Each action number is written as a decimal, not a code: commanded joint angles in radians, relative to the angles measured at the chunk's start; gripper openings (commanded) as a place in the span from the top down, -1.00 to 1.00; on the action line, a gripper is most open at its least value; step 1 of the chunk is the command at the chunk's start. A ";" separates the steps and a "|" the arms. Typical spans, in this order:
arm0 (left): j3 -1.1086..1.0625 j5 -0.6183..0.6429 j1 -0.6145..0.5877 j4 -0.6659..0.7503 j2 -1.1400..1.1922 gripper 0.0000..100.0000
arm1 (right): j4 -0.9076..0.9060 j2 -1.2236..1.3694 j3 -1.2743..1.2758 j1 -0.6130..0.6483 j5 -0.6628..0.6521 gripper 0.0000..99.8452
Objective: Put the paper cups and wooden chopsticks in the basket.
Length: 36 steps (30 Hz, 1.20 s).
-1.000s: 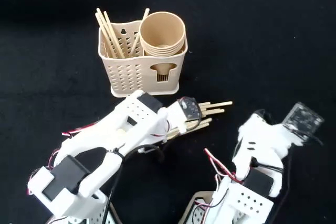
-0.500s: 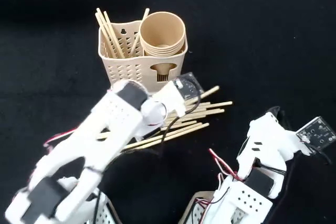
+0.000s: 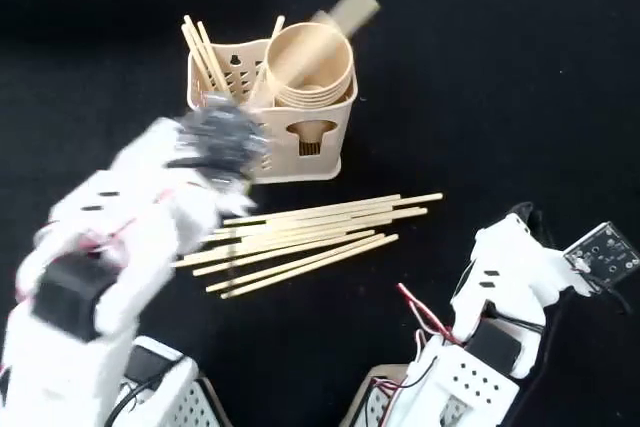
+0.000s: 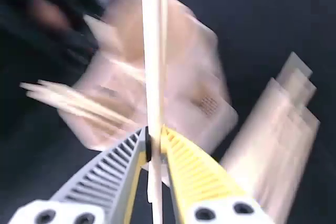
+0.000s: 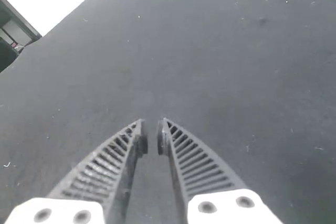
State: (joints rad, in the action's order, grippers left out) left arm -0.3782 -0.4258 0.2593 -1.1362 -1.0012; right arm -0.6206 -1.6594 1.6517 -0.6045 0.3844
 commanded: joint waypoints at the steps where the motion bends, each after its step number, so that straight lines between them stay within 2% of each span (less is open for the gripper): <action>1: -0.056 0.146 -0.151 0.324 -0.035 0.94 | 0.025 -0.012 -0.002 0.043 0.006 0.87; 5: -0.223 0.384 -0.214 0.634 -0.035 0.94 | 0.023 -0.012 -0.001 0.052 0.006 0.87; 7: -0.320 0.448 -0.206 0.796 -0.034 0.94 | 0.023 -0.012 -0.001 0.052 0.006 0.87; 11: -0.483 0.477 -0.206 1.108 -0.025 0.94 | 0.023 -0.012 -0.001 0.052 0.006 0.87; 14: -0.538 0.476 -0.206 1.243 0.032 0.94 | 0.023 -0.012 -0.001 0.052 0.006 0.87; 23: -0.498 0.482 -0.182 1.270 0.275 0.94 | 0.023 -0.012 -0.001 0.052 0.006 0.87; 30: -0.532 0.479 -0.156 1.267 0.293 0.93 | 0.023 -0.012 -0.002 0.052 0.006 0.87; 36: -0.590 0.482 -0.156 1.267 0.285 0.76 | 0.023 -0.012 -0.002 0.052 0.006 0.87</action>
State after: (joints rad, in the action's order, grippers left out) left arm -0.9705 0.0483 0.0921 0.1112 -0.7035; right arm -0.6206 -1.6594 1.6533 -0.5662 0.3844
